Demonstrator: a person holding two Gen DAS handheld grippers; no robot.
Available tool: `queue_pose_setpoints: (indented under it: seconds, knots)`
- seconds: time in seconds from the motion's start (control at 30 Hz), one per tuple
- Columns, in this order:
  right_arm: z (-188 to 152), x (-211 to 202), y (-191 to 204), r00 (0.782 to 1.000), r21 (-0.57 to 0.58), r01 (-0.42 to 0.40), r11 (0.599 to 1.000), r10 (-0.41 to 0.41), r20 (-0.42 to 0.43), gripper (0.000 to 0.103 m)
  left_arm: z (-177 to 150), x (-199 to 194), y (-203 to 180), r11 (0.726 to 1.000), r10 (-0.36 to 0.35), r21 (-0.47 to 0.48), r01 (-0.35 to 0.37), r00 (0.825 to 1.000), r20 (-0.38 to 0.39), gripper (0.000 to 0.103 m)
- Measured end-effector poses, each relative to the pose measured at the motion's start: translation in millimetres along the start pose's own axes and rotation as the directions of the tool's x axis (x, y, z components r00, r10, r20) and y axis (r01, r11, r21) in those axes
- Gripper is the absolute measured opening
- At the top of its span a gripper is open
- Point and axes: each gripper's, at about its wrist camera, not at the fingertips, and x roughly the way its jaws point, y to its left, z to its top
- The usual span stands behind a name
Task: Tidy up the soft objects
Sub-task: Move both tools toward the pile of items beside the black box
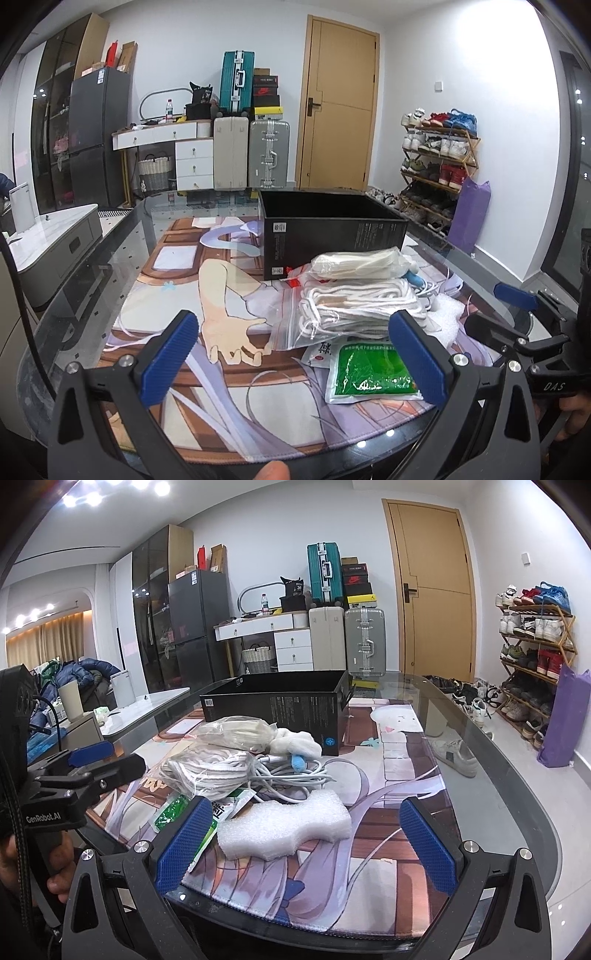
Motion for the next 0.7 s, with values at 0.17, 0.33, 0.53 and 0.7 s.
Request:
queue_pose_setpoints:
  seconds: [0.17,0.33,0.53,0.7]
  knots:
    - [-0.6,2.9,0.6,1.0,-0.005,-0.011,1.0,0.011,-0.019,0.103,1.4,2.5,0.1,1.0,0.004,0.02,-0.003,1.0,-0.02,0.103]
    - [-1.4,6.6,4.4,0.999,-0.021,-0.033,0.999,0.032,-0.042,0.103,1.1,2.5,-1.0,0.999,0.01,0.033,-0.009,1.0,-0.03,0.103]
    - [0.0,11.9,6.5,0.996,-0.032,-0.056,0.998,0.054,-0.067,0.103,1.9,4.5,-0.8,0.999,0.025,0.045,-0.023,0.999,-0.047,0.103]
    - [3.1,15.7,6.1,0.996,-0.047,-0.051,0.998,0.047,-0.08,0.103,2.4,6.2,0.3,0.998,0.024,0.056,-0.021,0.999,-0.048,0.103]
